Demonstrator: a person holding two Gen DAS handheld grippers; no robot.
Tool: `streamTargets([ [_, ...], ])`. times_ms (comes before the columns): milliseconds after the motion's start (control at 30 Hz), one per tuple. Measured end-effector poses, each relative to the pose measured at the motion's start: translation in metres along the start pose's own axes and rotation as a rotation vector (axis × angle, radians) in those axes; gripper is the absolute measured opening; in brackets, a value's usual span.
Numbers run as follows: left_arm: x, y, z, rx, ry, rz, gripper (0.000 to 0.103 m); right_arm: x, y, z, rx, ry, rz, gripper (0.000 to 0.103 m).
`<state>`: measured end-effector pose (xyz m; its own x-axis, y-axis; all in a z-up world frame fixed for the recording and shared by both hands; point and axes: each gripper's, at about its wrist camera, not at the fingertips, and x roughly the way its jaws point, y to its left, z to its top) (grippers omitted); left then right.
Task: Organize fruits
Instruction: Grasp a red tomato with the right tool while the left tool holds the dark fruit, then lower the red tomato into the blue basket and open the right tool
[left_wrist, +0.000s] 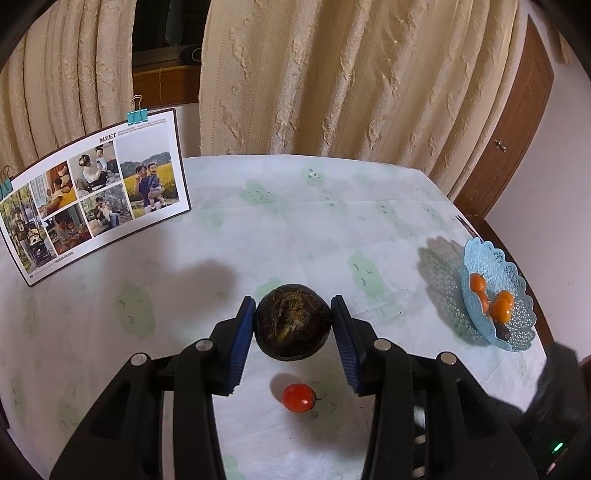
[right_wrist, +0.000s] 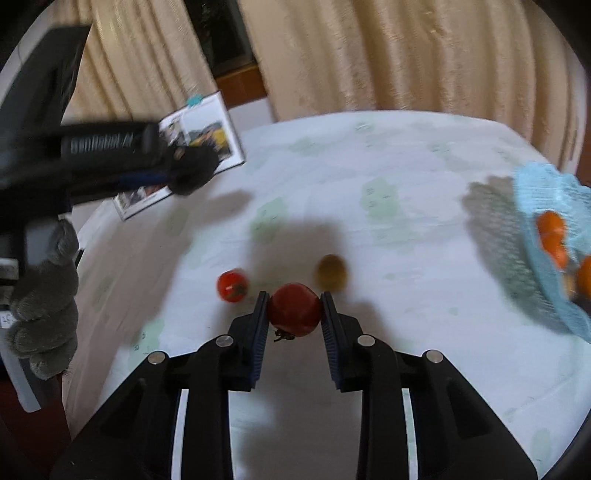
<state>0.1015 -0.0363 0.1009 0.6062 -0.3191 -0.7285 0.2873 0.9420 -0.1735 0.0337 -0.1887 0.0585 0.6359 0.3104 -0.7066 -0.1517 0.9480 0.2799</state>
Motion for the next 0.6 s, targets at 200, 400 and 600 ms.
streamTargets([
  [200, 0.001, -0.006, -0.002, 0.015, 0.002, -0.001, 0.043, -0.035, -0.039, 0.003, 0.090, -0.079, -0.079, 0.029],
  [400, 0.005, -0.016, -0.006, 0.038, 0.013, -0.002, 0.043, -0.065, -0.079, 0.008, 0.180, -0.149, -0.147, 0.029],
  [600, 0.007, -0.026, -0.011, 0.063, 0.017, -0.003, 0.043, -0.085, -0.115, 0.007, 0.255, -0.205, -0.222, 0.029],
])
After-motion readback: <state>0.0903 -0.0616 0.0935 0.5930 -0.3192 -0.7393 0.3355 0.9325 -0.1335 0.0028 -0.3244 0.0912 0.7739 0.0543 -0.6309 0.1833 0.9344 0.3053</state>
